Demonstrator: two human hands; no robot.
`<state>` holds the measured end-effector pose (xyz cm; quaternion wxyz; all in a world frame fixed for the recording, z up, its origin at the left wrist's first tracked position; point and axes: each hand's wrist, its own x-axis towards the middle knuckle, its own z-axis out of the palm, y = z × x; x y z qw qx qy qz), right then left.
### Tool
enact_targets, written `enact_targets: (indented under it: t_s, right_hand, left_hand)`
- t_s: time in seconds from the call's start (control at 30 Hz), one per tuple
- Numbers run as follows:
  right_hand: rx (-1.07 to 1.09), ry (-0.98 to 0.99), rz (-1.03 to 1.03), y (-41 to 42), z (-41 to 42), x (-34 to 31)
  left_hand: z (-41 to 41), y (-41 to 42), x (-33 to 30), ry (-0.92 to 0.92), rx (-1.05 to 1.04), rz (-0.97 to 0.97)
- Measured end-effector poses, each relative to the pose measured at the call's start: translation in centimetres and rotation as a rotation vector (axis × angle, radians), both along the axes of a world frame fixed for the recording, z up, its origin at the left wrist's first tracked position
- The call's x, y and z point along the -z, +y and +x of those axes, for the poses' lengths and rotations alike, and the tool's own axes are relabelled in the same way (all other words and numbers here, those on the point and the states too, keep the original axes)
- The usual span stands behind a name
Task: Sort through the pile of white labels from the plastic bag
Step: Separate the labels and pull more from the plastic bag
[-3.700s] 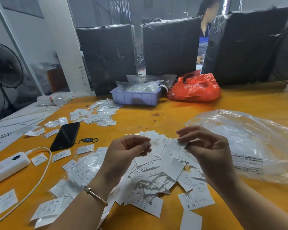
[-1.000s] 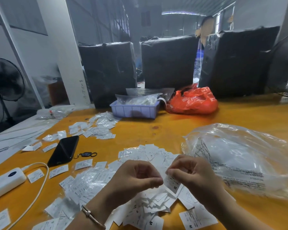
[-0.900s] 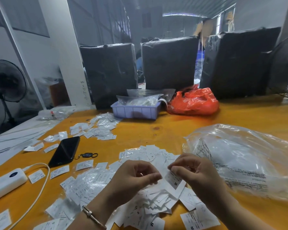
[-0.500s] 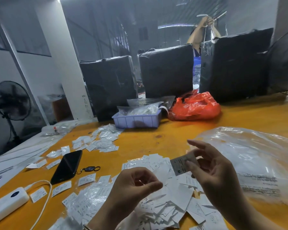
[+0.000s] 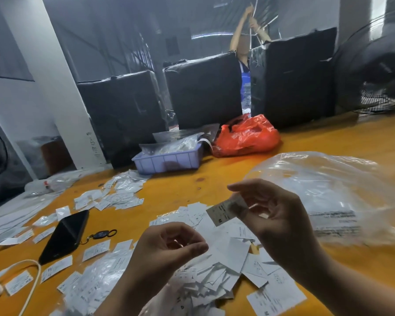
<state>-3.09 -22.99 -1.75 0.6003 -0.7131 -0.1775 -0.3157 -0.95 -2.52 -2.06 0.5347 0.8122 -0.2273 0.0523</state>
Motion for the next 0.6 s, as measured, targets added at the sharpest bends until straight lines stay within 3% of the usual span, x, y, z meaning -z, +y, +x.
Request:
enact_targets:
  t_s: [0.6]
  right_hand:
    - [-0.026,-0.047,-0.003,0.23,-0.46,-0.17]
  left_hand:
    - [-0.01,0.38,0.17,-0.002,-0.010,-0.037]
